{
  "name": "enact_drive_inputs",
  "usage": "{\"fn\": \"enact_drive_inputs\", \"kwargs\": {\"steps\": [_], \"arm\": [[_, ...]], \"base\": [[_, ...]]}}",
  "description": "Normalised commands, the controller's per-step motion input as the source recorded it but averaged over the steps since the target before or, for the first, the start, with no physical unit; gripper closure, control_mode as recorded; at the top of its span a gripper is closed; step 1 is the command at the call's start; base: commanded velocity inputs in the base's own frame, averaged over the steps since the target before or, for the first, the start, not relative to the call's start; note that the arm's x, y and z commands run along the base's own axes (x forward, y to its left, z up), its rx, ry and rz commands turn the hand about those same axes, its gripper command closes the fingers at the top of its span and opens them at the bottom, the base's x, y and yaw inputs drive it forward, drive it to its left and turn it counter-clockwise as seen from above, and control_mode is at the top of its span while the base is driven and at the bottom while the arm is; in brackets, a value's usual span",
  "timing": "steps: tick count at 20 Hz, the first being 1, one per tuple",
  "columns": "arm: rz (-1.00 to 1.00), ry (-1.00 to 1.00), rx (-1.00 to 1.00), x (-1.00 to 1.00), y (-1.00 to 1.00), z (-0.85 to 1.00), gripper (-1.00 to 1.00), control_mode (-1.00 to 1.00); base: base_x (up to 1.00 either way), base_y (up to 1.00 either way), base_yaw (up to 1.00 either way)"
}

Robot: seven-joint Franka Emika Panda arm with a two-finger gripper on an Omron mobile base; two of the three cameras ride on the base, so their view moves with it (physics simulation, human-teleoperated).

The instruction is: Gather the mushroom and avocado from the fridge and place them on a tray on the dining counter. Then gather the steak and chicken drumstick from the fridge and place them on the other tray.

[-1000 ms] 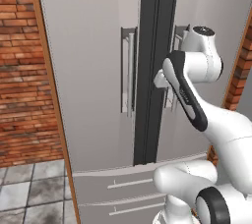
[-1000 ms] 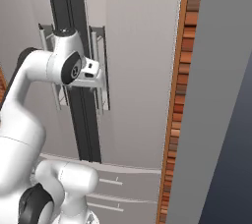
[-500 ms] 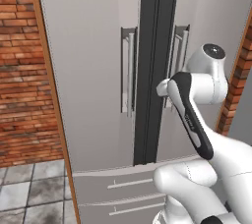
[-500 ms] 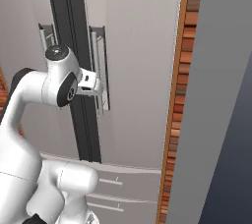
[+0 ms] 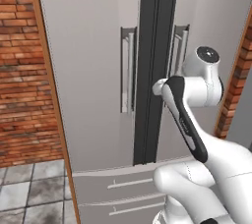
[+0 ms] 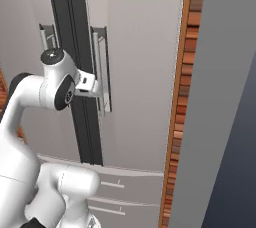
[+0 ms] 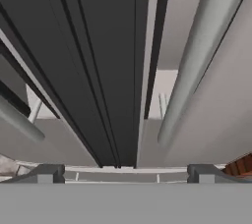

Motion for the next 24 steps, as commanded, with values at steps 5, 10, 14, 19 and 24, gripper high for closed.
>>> {"fn": "enact_drive_inputs", "kwargs": {"steps": [5,10,14,19,24], "arm": [[0.0,0.0,0.0,0.0,0.0,0.0,-1.0,1.0],[0.0,0.0,0.0,0.0,0.0,0.0,-1.0,1.0],[0.0,0.0,0.0,0.0,0.0,0.0,-1.0,1.0],[0.0,0.0,0.0,0.0,0.0,0.0,-1.0,1.0],[0.0,-0.08,0.0,0.09,-0.08,0.0,-1.0,-1.0]], "base": [[-0.25,0.45,-0.06],[-0.13,0.3,-0.03],[-0.25,0.0,0.0],[0.01,0.0,0.0],[0.0,0.0,0.0]]}}
